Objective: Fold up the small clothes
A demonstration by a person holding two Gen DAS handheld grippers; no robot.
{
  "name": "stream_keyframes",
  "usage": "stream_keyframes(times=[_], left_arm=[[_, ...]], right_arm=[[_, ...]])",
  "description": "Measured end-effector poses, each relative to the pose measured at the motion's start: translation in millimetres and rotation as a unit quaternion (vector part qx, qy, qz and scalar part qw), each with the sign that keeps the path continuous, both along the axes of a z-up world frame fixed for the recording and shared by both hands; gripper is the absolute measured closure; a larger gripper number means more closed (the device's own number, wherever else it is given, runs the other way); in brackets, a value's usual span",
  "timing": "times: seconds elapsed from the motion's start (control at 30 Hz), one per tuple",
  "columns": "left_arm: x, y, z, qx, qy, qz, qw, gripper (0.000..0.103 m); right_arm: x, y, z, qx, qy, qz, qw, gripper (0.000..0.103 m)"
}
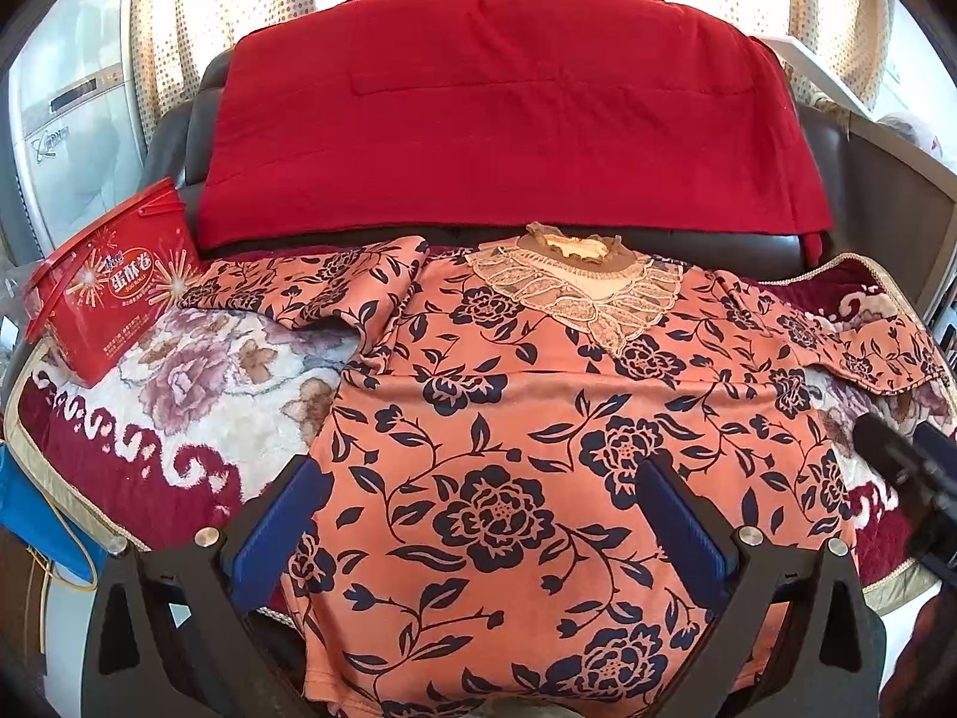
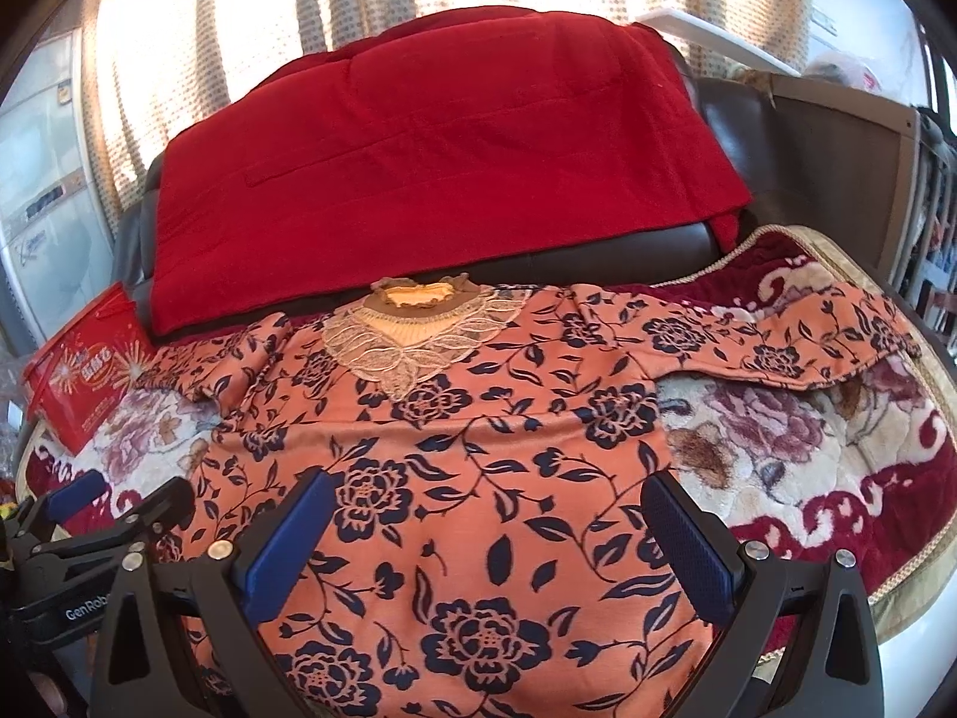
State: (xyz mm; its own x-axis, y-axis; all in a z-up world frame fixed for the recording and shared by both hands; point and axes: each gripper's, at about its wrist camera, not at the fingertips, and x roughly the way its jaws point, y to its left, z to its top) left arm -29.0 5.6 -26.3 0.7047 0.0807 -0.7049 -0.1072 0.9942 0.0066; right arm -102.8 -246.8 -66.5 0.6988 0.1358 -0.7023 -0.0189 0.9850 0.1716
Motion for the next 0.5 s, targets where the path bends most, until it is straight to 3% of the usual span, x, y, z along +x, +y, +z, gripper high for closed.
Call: stream_keyframes(times=[0.13,0.23,0.4,0.47,0.5], left_arm=[[2.9,14.8,-15.5,-0.002,0.013,0.001,0.9999,0.000],[8.2,36.9,-36.8,0.002,0.034,0.019,0.9992,0.000],[13.2,85.5,-50.6,0.008,0.042,0.068,0.9968,0.000],[15.6,107.4,-50.8,-0.006,0.035,0.088,0.9955,0.000],[17.6,121.0,-51.6,-0.017,0.030,0.101,0.9943,0.000]], right_arm=[[2.7,-45.2,-9.7,0.076,0.002,-0.005,0.997,0.000],[4.2,-102.2,-32.2,0.155,0.014,-0.056,0.986,0.000],[11.7,-224.5,-69.3,0.248,0.014,-0.182,0.952,0.003],[17.2,-264.6,-79.8,0.272,0.011,-0.219,0.937,0.012],[21.9,-287.1,-86.6,0.292,0.012,-0.238,0.926,0.022]])
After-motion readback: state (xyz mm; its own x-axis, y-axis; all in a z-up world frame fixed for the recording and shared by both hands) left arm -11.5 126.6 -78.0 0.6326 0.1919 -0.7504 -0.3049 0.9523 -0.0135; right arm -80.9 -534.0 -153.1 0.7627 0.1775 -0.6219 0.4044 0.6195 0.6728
